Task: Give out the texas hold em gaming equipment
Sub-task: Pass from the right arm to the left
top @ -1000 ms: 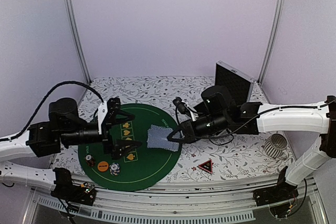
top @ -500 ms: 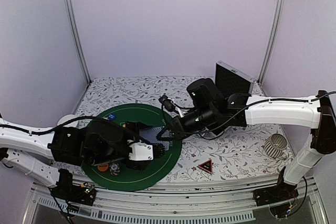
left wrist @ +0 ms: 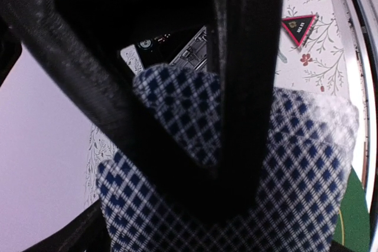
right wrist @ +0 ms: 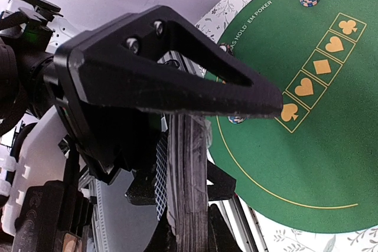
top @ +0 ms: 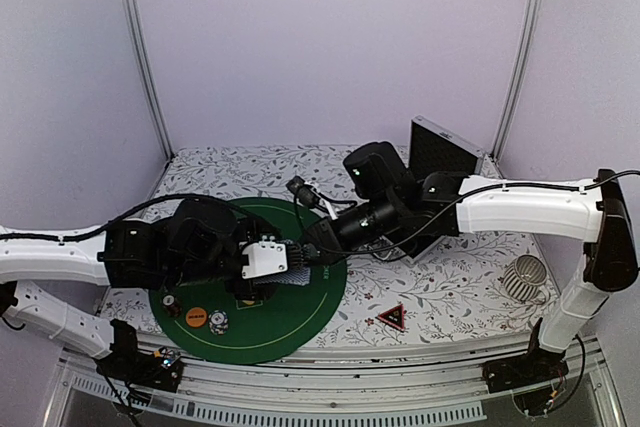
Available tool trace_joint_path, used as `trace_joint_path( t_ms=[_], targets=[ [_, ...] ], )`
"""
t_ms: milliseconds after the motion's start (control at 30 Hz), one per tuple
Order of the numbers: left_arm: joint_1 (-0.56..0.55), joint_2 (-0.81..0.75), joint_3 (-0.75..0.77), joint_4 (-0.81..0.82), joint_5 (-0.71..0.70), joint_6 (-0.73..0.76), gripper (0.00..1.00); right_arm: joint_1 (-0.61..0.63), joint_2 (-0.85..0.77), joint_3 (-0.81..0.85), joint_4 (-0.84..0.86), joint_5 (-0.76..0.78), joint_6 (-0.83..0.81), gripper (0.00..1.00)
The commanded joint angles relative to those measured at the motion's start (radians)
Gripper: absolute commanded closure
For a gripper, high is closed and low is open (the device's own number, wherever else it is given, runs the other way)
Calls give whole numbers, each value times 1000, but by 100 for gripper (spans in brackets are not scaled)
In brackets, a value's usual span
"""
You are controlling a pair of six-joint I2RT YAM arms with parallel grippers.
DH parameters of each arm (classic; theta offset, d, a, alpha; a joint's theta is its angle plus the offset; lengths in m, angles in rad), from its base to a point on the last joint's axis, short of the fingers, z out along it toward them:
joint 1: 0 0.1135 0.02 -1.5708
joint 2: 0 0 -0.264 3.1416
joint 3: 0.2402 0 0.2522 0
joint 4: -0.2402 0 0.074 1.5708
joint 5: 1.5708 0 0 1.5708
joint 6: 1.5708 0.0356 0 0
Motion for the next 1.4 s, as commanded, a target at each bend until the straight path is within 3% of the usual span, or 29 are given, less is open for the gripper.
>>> trace_joint_path(
  t_ms=[0,233,500,633,767,867,933,1067,1200,1367],
  targets=[
    [18,0,25,-21,106,-27,15,9,29,46,-8,-37,-26,98],
    [21,-68,28,-33,198,-48,28,9,55,82,-17,-45,-30,97],
    [22,-113,36,-78,201,-66,47,9,65,114,-24,-38,-30,97],
    [22,-99,42,-91,160,-74,45,9,71,123,-24,-62,-30,98],
    [21,-79,39,-93,163,-66,31,10,73,125,-14,-70,-35,98],
    [22,-68,44,-88,164,-66,29,10,85,140,-13,-88,-40,98],
    [21,-59,44,-89,159,-70,33,11,90,144,-13,-94,-46,98],
    [22,-47,56,-91,129,-103,51,10,87,137,-19,-72,-56,97],
    [23,-51,56,-91,142,-114,51,6,85,132,-17,-21,-54,79],
    [22,-48,55,-86,129,-119,51,6,99,128,4,13,-21,64]
  ],
)
